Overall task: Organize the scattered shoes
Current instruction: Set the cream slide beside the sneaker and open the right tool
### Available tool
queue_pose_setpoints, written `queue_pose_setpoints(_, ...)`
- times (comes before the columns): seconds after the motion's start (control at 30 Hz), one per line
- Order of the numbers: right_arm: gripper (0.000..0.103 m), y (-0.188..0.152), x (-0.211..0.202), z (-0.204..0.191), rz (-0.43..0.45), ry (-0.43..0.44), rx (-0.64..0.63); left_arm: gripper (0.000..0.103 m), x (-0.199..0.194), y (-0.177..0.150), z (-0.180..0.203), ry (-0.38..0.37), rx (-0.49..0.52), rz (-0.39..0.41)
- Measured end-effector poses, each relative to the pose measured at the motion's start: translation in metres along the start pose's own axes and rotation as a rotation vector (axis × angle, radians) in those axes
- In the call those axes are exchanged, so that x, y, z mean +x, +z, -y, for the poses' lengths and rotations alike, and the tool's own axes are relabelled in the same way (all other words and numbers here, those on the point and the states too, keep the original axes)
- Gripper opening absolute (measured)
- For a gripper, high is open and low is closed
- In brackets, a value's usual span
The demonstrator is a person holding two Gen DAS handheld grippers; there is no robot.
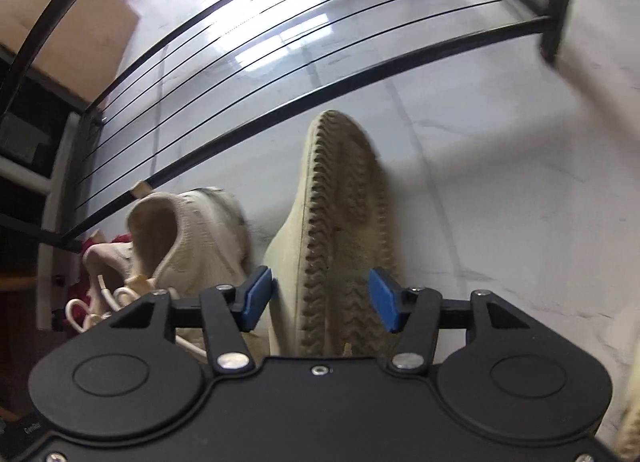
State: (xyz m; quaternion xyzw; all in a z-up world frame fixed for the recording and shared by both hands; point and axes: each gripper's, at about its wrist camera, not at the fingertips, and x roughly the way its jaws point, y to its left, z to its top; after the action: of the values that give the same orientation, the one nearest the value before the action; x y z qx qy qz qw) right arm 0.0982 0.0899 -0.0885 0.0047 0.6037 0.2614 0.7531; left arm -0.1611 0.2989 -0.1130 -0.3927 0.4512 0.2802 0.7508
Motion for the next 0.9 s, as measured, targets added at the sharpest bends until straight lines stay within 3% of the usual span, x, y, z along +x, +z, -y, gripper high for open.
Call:
queue_pose_setpoints(0.13, 0.07, 0.0, -0.001, 0.028, -0.029, 0.002, 0.146, 0.1, 0.001, -0.003, 0.002, -0.003, 0.009, -0.005)
queue_pose_setpoints(0.27, 0.07, -0.002, -0.008, 0.042, -0.019, -0.026, 0.259, 0.1, 0.0, -0.003, 0.0, 0.002, -0.006, 0.001)
queue_pose_setpoints(0.7, 0.075, -0.004, -0.021, 0.063, 0.112, -0.382, 0.277, 0.1, 0.001, -0.003, 0.001, -0.003, -0.005, -0.002)
queue_pose_setpoints(0.9, 0.074, 0.0, -0.004, 0.077, 0.103, -0.473, 0.287, 0.1, 0.001, -0.002, 0.0, -0.003, -0.008, -0.002)
